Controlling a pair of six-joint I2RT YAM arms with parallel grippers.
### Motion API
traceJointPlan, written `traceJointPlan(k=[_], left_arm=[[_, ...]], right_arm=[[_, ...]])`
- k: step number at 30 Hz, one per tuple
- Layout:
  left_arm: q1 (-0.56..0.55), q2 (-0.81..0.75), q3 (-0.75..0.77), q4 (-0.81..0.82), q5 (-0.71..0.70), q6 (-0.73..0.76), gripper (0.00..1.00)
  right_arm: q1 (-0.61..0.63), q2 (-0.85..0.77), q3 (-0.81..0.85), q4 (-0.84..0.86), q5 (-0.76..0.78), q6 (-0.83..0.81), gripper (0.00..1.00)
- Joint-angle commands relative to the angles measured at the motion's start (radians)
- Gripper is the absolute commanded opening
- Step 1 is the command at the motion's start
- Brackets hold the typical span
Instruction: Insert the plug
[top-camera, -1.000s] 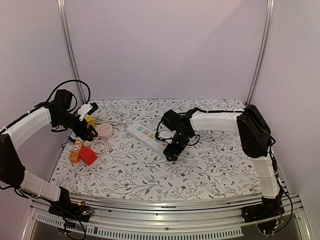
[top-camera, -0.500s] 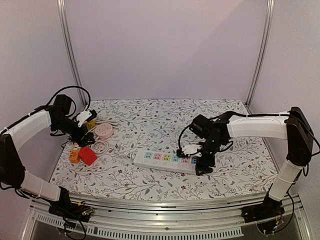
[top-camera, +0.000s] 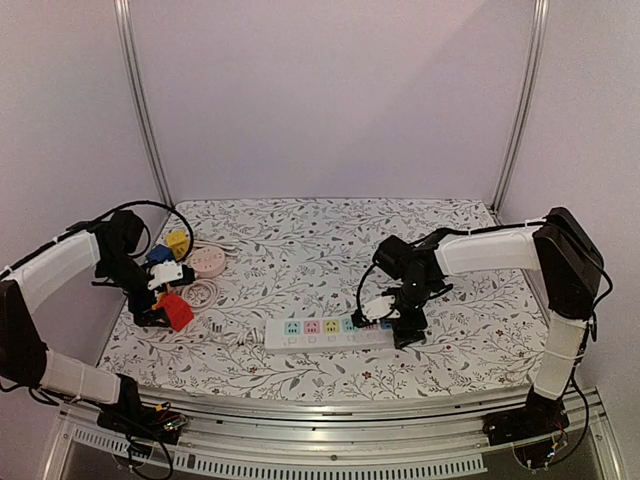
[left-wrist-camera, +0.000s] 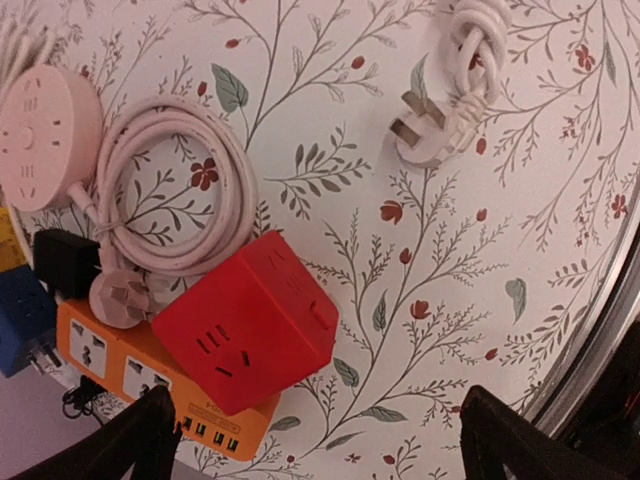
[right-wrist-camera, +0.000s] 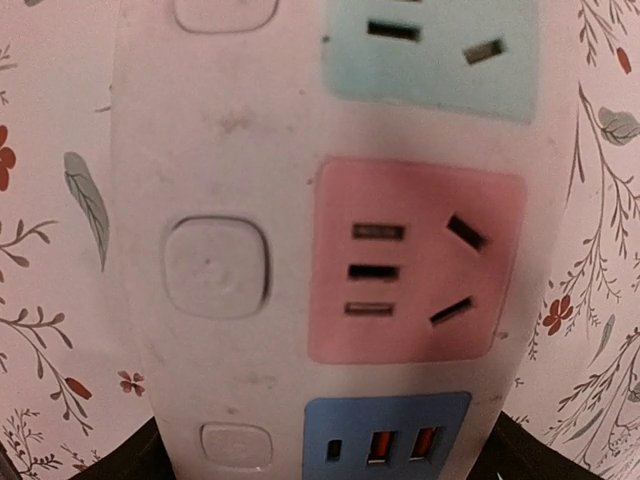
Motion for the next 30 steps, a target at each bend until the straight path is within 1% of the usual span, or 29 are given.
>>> traceJointPlan(k=[1, 2, 5, 7, 10, 13, 17, 21, 25, 28, 29, 30], left_arm=[[0.007, 0.063, 0.116, -0.163, 0.060, 0.378, 0.98], [0.007, 0.082, 0.130, -0.187, 0.053, 0.449, 0.98], [-0.004, 0.140, 0.161, -0.238, -0.025, 0.639, 1.00], [-0.021, 0.184, 0.177, -0.229, -0.078, 0.701, 0.99], [-0.040, 0.239, 0.181, -0.192, -0.106, 0.757, 0.99], [-0.053, 0.277, 0.178, -0.147, -0.102, 0.768, 1.00], [-0.053, 0.338, 0.154, -0.005, -0.096, 0.743, 0.99], [-0.053, 0.387, 0.161, 0.015, -0.053, 0.712, 1.00], [-0.053, 0.419, 0.155, 0.024, -0.075, 0.696, 0.99], [-0.053, 0.413, 0.147, 0.035, -0.079, 0.693, 0.93], [-0.054, 0.404, 0.146, 0.035, -0.076, 0.692, 0.89], [-0.055, 0.394, 0.144, 0.036, -0.073, 0.688, 0.83]], right_arm=[[-0.008, 0.039, 0.027, 0.050, 0.040, -0.059, 0.96], [-0.008, 0.039, 0.022, 0.058, 0.045, -0.052, 0.99], [-0.008, 0.006, 0.001, 0.093, 0.051, -0.031, 0.99], [-0.008, -0.026, -0.011, 0.115, 0.059, -0.010, 0.99], [-0.009, -0.092, -0.021, 0.132, 0.054, 0.025, 0.99], [-0.006, -0.162, -0.035, 0.138, 0.026, 0.063, 0.99], [0.008, -0.227, -0.050, 0.143, 0.012, 0.113, 0.99], [0.024, -0.277, -0.064, 0.146, 0.002, 0.153, 0.99], [0.033, -0.310, -0.079, 0.146, 0.009, 0.174, 0.99], [0.034, -0.327, -0.084, 0.149, 0.011, 0.190, 0.99], [0.035, -0.331, -0.083, 0.149, 0.010, 0.196, 0.99], [0.036, -0.335, -0.081, 0.150, 0.010, 0.200, 0.99]])
